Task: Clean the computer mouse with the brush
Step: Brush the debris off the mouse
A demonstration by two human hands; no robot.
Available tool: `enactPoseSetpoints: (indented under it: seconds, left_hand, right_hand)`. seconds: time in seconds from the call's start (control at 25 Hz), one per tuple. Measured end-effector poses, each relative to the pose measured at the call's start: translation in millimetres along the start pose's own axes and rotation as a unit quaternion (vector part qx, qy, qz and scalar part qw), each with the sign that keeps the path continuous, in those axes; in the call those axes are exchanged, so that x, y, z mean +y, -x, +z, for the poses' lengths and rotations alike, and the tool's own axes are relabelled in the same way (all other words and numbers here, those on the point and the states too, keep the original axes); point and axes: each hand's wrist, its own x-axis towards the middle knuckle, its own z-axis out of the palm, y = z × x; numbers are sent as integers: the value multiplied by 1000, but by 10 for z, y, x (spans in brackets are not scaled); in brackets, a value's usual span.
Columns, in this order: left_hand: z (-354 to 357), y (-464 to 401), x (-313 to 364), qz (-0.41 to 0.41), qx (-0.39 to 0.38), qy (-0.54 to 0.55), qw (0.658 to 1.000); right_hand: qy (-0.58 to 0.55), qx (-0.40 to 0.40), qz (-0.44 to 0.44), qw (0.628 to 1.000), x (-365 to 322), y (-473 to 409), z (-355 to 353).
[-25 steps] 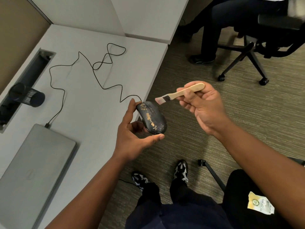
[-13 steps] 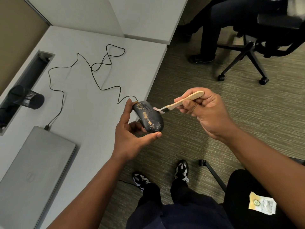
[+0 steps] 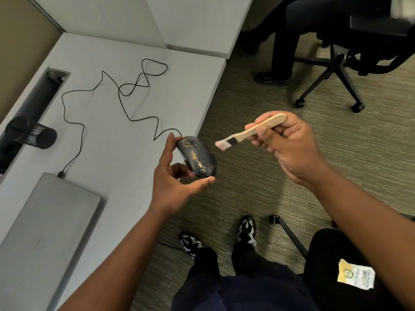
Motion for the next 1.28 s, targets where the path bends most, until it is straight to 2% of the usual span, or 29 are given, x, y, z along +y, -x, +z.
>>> enactPoseSetpoints:
  seconds: [0.12,0.28,0.68,1.0,1.28]
  left_hand:
    - [4,1,45,21,-18,-9,1000]
    - [56,32,95,28,-35,-3,999]
    - [36,20,-32,15,-5,-9,1000]
    - [9,13,46,31,-33,-15,999]
    - [-22,-18,0,26,-8,-38,999]
  right_hand:
    - [45,5,-37,998,103,-115,149]
    - [111,-45,-57,991,181,-196,268]
    - [129,-146,-45,980,4,57,8]
    - [158,-113,-78,978,13,-303,93]
    - [151,-152,-66,975,33,-148,68]
